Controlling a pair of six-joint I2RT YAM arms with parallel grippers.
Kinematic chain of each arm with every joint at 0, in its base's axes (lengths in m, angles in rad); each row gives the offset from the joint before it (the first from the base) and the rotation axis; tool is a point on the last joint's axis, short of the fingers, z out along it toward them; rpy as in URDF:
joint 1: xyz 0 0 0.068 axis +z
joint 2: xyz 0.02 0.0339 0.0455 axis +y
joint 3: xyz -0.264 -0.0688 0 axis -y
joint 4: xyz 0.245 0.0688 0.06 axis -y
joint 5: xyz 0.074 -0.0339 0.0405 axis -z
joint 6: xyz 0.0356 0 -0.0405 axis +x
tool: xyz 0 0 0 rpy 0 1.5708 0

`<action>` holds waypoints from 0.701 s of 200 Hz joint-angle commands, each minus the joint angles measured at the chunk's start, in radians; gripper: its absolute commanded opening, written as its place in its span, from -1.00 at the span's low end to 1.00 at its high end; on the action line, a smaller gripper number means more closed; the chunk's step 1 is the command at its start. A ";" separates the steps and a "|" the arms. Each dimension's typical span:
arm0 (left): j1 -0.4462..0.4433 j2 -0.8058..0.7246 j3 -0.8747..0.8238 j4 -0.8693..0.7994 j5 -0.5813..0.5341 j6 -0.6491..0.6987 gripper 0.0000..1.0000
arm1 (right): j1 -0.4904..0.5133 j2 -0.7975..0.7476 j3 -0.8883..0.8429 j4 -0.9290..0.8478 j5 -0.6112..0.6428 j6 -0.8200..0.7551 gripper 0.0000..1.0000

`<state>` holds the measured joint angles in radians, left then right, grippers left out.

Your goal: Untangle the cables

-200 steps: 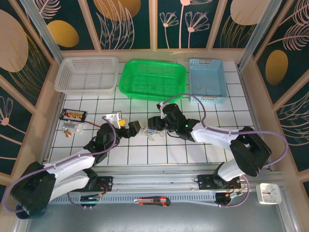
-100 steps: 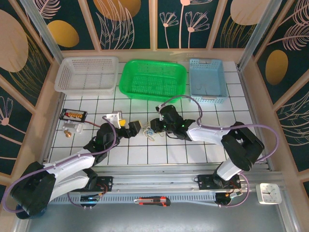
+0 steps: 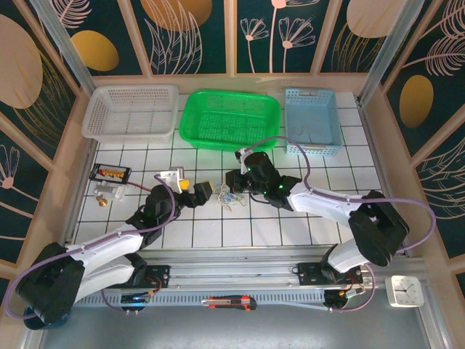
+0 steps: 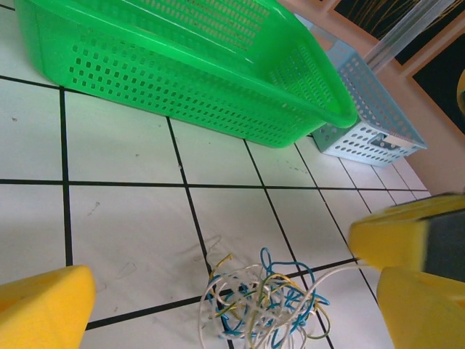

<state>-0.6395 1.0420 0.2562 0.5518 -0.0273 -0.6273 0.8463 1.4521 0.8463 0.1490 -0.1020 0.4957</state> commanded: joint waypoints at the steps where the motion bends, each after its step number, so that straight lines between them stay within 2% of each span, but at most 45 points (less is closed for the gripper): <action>1: 0.006 0.021 0.021 0.062 0.046 0.031 0.98 | 0.004 -0.046 0.041 -0.015 0.003 -0.022 -1.00; 55: -0.001 0.152 0.093 0.149 0.200 0.090 0.98 | 0.002 -0.068 0.054 -0.023 -0.007 -0.022 -1.00; 104: -0.026 0.284 0.145 0.203 0.158 0.164 0.98 | 0.003 -0.090 0.051 -0.023 -0.018 -0.010 -1.00; 140: -0.034 0.374 0.141 0.288 0.179 0.199 0.98 | 0.002 -0.124 0.061 -0.022 -0.026 0.007 -1.00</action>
<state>-0.6643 1.3712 0.3859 0.7330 0.1318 -0.4770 0.8463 1.3788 0.8707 0.1223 -0.1097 0.4965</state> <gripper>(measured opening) 0.989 0.049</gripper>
